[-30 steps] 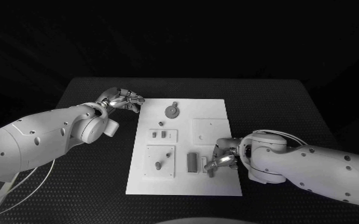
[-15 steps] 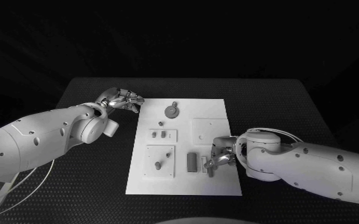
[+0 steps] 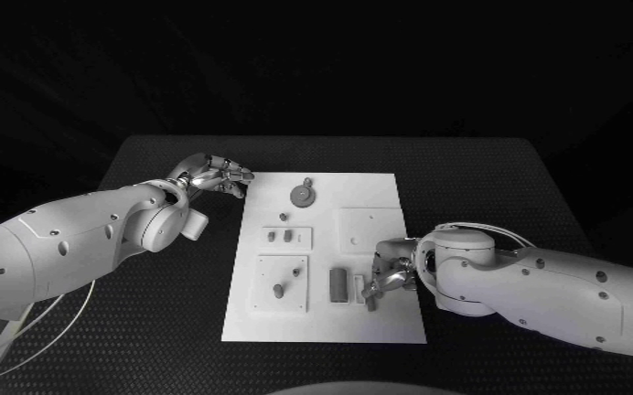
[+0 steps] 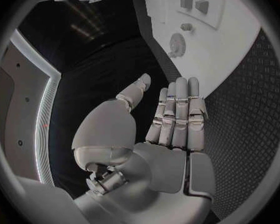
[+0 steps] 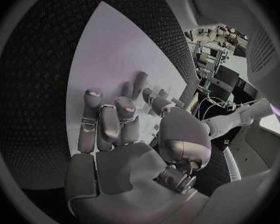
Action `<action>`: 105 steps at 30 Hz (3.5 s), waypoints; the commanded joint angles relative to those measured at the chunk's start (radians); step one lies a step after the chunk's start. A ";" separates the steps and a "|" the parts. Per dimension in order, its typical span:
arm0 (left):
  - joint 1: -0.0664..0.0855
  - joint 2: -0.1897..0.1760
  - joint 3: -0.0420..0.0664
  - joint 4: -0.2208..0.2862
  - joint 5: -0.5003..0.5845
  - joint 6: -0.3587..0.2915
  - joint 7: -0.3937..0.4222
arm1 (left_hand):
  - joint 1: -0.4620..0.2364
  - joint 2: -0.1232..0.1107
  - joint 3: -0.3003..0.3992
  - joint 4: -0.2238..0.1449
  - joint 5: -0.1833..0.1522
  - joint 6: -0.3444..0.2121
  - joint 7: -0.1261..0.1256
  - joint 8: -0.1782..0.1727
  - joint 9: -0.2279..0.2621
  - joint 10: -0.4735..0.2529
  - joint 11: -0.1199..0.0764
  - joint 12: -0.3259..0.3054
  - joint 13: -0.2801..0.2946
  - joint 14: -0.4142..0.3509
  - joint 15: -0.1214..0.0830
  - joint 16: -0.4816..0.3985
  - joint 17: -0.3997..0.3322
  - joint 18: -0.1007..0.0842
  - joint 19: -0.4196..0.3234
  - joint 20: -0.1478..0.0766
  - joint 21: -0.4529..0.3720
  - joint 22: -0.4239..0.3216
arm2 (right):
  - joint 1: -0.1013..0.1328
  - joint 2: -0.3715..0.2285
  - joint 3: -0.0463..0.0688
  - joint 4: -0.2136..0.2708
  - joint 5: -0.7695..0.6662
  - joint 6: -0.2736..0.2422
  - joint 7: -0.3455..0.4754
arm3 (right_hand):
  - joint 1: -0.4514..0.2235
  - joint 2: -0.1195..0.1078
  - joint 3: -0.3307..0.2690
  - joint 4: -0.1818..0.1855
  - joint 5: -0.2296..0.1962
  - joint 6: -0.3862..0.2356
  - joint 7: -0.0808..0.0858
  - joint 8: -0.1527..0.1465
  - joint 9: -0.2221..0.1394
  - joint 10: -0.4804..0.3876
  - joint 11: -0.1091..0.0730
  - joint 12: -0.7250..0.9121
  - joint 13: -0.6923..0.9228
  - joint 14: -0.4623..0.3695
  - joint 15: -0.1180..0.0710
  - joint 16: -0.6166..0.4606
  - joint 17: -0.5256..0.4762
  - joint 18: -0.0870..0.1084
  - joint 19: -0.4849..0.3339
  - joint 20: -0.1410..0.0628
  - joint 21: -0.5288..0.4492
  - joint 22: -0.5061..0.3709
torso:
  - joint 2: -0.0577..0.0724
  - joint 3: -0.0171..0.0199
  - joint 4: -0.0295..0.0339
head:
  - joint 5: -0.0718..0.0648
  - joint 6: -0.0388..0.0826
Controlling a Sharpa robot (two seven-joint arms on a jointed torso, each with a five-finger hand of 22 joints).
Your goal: Assemble the parts on the task board
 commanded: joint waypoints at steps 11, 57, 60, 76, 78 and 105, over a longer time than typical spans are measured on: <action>0.001 0.001 0.000 0.000 -0.006 0.014 0.002 | -0.008 0.000 -0.001 0.001 -0.001 -0.009 0.000 0.002 -0.002 -0.004 0.002 -0.002 -0.001 0.000 0.006 -0.006 0.002 -0.002 -0.006 0.002 0.004 -0.001 | -0.014 -0.019 -0.014 -0.019 -0.041 0.062 -0.051 | 0.013 -0.013 0.005 -0.024 0.003 -0.005 0.008 -0.011 -0.071 0.004 0.000 -0.006 -0.005 0.002 0.002 0.003 -0.006 0.008 -0.003 -0.001 0.002 0.016 | 0.000 0.0006 -0.0002 | 0.001 -0.003; 0.000 0.004 0.000 0.005 -0.007 0.013 0.001 | -0.008 0.000 0.000 0.000 -0.001 -0.010 0.000 0.002 -0.002 -0.005 0.002 -0.002 -0.001 0.000 0.006 -0.006 0.003 -0.001 -0.006 0.002 0.004 -0.001 | -0.014 -0.033 -0.014 0.032 -0.294 0.139 -0.052 | 0.169 0.056 0.014 -0.142 0.003 -0.066 0.037 -0.044 -0.090 -0.034 0.029 -0.043 -0.031 -0.048 0.031 -0.020 -0.085 0.008 -0.034 0.023 -0.011 0.018 | 0.000 -0.0001 -0.0004 | -0.006 -0.006; 0.000 0.004 0.000 0.005 -0.007 0.012 0.001 | -0.008 0.000 0.000 0.000 -0.001 -0.010 0.000 0.002 -0.002 -0.005 0.002 -0.002 -0.001 0.000 0.006 -0.006 0.003 -0.001 -0.006 0.002 0.004 -0.001 | -0.014 -0.029 -0.014 0.027 -0.294 0.145 -0.052 | 0.180 0.076 0.014 -0.145 0.003 -0.067 0.037 -0.045 -0.092 -0.035 0.030 -0.043 -0.031 -0.049 0.031 -0.019 -0.085 0.008 -0.037 0.023 -0.011 0.019 | 0.000 -0.0006 -0.0009 | -0.005 -0.007; 0.000 0.003 0.000 0.007 -0.007 0.009 -0.002 | -0.007 0.001 0.001 -0.001 -0.001 -0.010 0.000 0.002 -0.002 -0.005 0.002 -0.002 -0.001 0.001 0.006 -0.006 0.004 -0.001 -0.006 0.002 0.004 -0.001 | -0.014 -0.007 -0.021 -0.005 -0.356 0.145 -0.042 | 0.189 0.104 0.010 -0.145 0.003 -0.060 0.036 -0.044 -0.099 -0.035 0.029 -0.042 -0.034 -0.048 0.032 -0.016 -0.079 0.008 -0.040 0.025 -0.008 0.018 | -0.001 -0.0010 0.0001 | -0.007 -0.009; 0.000 0.003 0.000 0.007 -0.007 0.009 -0.002 | -0.007 0.002 0.001 -0.001 -0.001 -0.010 0.000 0.002 -0.002 -0.005 0.002 -0.002 -0.001 0.001 0.006 -0.006 0.004 -0.001 -0.006 0.002 0.004 -0.001 | -0.014 -0.007 -0.021 -0.003 -0.357 0.129 -0.035 | 0.197 0.118 0.010 -0.146 0.003 -0.057 0.035 -0.042 -0.099 -0.034 0.028 -0.041 -0.033 -0.045 0.031 -0.014 -0.072 0.008 -0.041 0.025 -0.006 0.019 | -0.001 -0.0012 0.0000 | -0.008 -0.008; 0.000 0.003 0.000 0.009 -0.008 0.009 -0.004 | -0.007 0.002 0.002 -0.001 -0.001 -0.010 0.000 0.002 -0.002 -0.005 0.002 -0.002 -0.001 0.002 0.006 -0.006 0.005 -0.001 -0.005 0.002 0.004 -0.001 | 0.014 -0.055 -0.019 0.022 0.234 -0.206 -0.016 | 0.219 0.127 -0.011 -0.147 0.003 -0.022 0.018 -0.018 -0.090 -0.013 0.012 -0.032 -0.036 -0.018 0.019 -0.003 -0.046 0.008 -0.028 0.020 0.008 0.018 | 0.000 -0.0008 0.0006 | -0.012 -0.005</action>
